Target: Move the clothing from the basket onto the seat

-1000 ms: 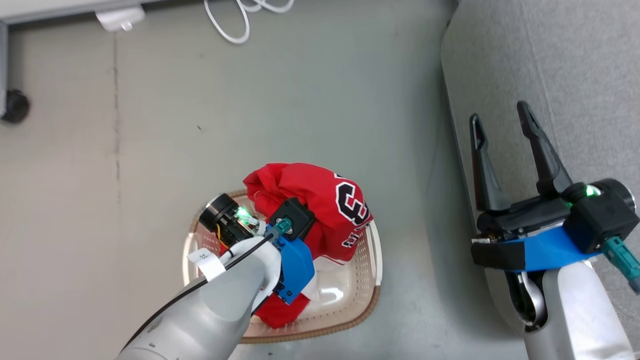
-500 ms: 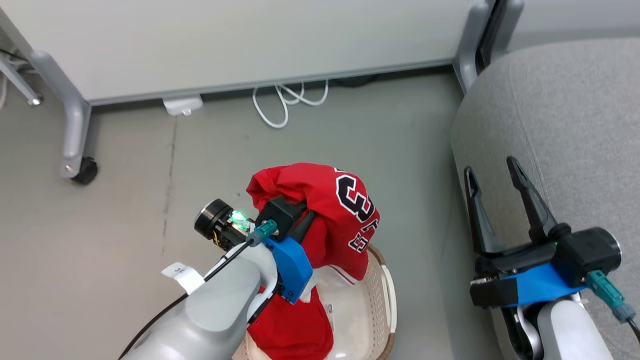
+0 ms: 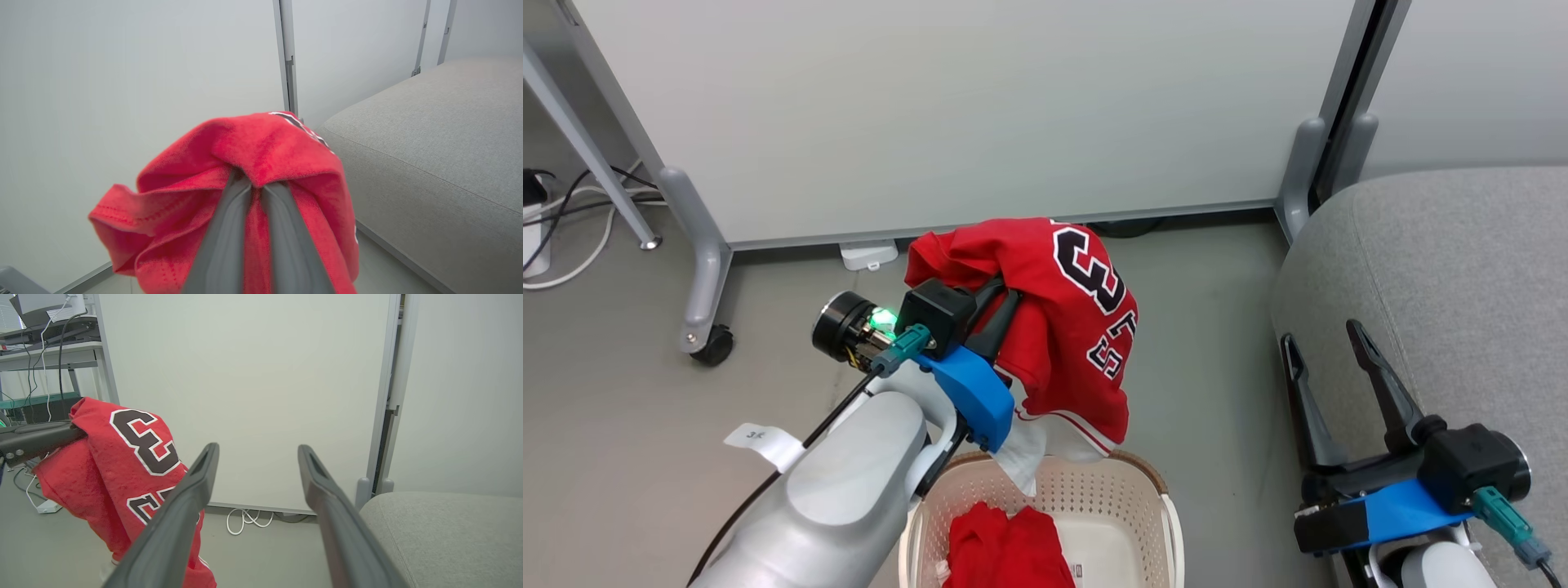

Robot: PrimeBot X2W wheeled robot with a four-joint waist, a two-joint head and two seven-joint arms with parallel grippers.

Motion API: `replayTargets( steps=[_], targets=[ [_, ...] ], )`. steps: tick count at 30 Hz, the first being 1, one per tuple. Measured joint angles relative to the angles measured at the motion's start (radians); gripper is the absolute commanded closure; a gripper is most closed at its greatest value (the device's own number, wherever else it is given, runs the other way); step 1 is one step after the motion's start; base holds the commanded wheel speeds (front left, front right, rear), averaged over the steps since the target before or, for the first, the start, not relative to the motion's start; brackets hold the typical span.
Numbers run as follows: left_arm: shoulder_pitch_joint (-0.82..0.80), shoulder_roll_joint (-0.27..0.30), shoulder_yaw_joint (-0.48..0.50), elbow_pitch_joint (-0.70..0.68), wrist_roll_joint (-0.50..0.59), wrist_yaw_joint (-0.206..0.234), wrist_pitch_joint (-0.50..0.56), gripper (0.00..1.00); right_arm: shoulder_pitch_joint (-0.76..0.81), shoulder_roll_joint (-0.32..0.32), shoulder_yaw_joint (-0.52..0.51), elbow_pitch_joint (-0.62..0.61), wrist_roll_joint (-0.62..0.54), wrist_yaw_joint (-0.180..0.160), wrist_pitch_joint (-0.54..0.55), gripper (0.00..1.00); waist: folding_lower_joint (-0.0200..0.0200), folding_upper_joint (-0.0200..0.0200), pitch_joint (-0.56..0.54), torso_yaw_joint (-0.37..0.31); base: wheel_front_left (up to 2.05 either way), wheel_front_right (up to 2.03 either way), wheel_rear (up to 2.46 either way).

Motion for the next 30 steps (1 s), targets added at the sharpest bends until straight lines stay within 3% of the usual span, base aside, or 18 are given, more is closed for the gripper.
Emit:
replayTargets(
  steps=[22,30],
  targets=[
    [0.018,0.036,0.020,-0.092,-0.002,0.000,0.000,1.00,0.031,0.000,0.005,0.002,0.014,0.000,0.000,0.00,0.0001,-0.0001,-0.037,0.016,0.00,0.00,0.00],
    [0.021,0.036,0.014,-0.093,-0.008,0.001,0.000,1.00,0.010,0.000,0.094,0.007,0.000,0.000,0.000,0.00,0.0002,-0.0001,-0.035,0.018,0.00,0.00,0.00]
  ],
)
